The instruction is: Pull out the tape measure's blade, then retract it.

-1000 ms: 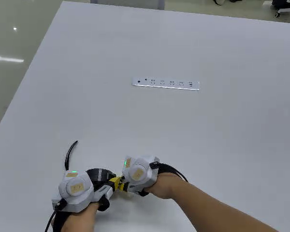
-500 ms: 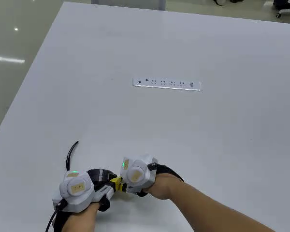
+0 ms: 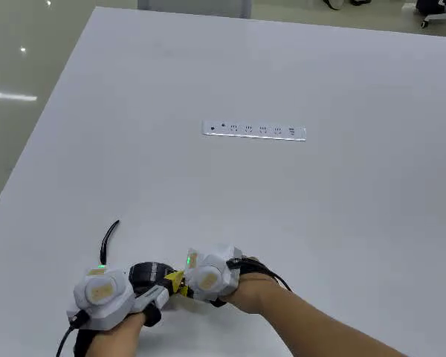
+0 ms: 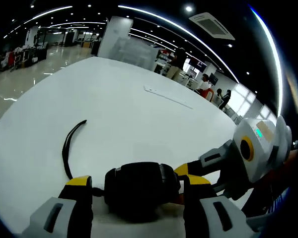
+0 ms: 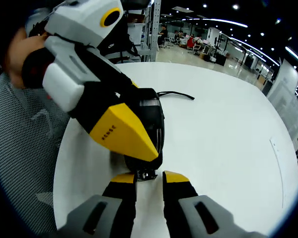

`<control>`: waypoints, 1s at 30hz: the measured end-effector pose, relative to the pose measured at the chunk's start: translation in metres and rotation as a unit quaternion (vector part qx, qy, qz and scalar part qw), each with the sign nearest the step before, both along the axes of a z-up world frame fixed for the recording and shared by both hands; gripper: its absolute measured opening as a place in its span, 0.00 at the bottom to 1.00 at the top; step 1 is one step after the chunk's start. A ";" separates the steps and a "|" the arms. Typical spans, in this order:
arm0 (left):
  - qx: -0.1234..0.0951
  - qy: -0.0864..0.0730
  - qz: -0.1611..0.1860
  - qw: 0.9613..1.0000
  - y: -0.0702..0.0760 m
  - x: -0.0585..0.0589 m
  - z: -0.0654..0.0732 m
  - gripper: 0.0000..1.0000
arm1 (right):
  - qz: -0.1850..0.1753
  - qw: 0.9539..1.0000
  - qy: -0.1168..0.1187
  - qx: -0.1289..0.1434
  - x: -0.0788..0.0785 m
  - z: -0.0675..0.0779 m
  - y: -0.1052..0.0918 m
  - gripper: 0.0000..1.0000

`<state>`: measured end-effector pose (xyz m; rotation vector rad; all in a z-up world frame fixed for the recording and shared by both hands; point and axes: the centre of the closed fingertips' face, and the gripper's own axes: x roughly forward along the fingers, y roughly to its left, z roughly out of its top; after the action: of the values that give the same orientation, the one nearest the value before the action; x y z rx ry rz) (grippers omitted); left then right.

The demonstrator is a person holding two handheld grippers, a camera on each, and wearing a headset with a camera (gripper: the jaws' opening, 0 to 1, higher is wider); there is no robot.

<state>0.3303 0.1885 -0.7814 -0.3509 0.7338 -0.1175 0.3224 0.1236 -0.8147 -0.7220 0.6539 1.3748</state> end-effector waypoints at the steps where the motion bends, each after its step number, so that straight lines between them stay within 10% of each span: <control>1: -0.002 -0.002 0.000 1.000 0.003 0.000 0.001 0.72 | -0.003 1.000 0.000 0.003 0.000 0.002 0.000 0.20; 8: -0.033 0.023 -0.042 0.998 0.006 -0.009 0.005 0.79 | -0.036 0.998 0.018 0.038 0.001 0.021 -0.008 0.29; 13: -0.031 -0.021 -0.120 0.992 -0.013 -0.010 0.020 1.00 | -0.056 0.997 0.025 0.056 -0.004 0.031 -0.020 0.36; 23: 0.081 -0.099 -0.235 0.964 -0.008 -0.018 0.042 1.00 | -0.140 0.985 0.035 0.095 -0.002 0.057 -0.055 0.64; 27: 0.036 -0.125 -0.260 0.957 -0.012 -0.022 0.055 1.00 | -0.166 0.979 0.043 0.114 -0.009 0.069 -0.072 0.78; 30: 0.012 -0.111 -0.250 0.962 -0.004 -0.024 0.054 1.00 | -0.170 0.978 0.030 0.119 -0.016 0.075 -0.086 0.87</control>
<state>0.3060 0.1846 -0.7271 -0.1180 0.5871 -0.6156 0.3065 0.0375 -0.7395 -0.3586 0.6153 1.1345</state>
